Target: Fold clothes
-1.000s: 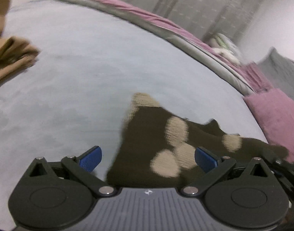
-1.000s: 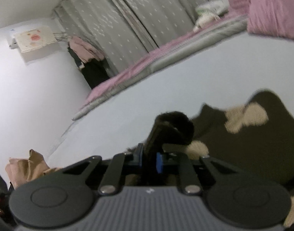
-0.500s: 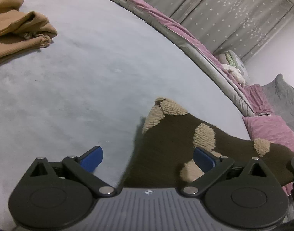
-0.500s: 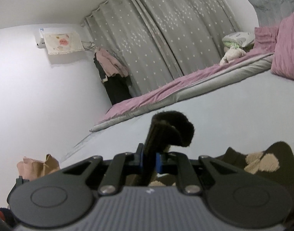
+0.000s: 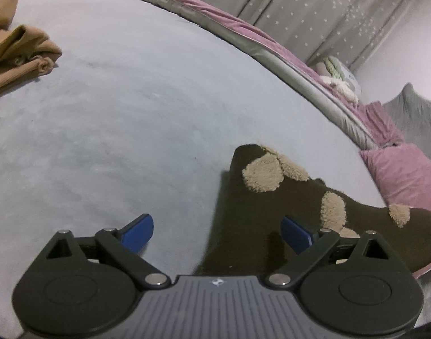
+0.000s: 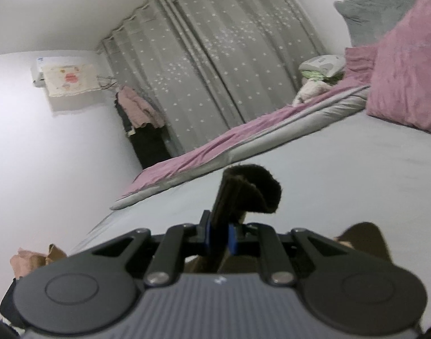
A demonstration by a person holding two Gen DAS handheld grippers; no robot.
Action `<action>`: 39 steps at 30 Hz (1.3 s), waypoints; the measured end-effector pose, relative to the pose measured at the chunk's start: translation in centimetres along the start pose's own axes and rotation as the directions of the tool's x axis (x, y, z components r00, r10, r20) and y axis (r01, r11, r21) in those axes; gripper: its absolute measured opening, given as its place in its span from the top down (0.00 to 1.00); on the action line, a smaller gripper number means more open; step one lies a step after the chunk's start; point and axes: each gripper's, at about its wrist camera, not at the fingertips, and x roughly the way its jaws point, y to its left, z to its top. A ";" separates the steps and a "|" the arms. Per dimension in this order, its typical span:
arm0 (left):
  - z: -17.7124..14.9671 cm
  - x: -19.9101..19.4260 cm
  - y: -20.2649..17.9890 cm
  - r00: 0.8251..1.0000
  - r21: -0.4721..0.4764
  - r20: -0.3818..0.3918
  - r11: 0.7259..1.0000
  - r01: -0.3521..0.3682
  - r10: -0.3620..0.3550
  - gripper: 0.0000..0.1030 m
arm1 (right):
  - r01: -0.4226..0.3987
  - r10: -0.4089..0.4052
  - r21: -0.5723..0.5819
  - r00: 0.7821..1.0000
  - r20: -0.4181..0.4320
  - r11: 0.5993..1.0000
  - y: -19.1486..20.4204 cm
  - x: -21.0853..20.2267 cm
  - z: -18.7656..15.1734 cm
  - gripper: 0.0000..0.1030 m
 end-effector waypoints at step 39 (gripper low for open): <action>-0.6 -1.6 -4.4 0.960 0.254 0.276 0.967 -0.021 -0.052 0.40 | 0.164 -0.162 -0.003 0.970 -0.180 0.986 -8.0 1.1 -4.0 0.88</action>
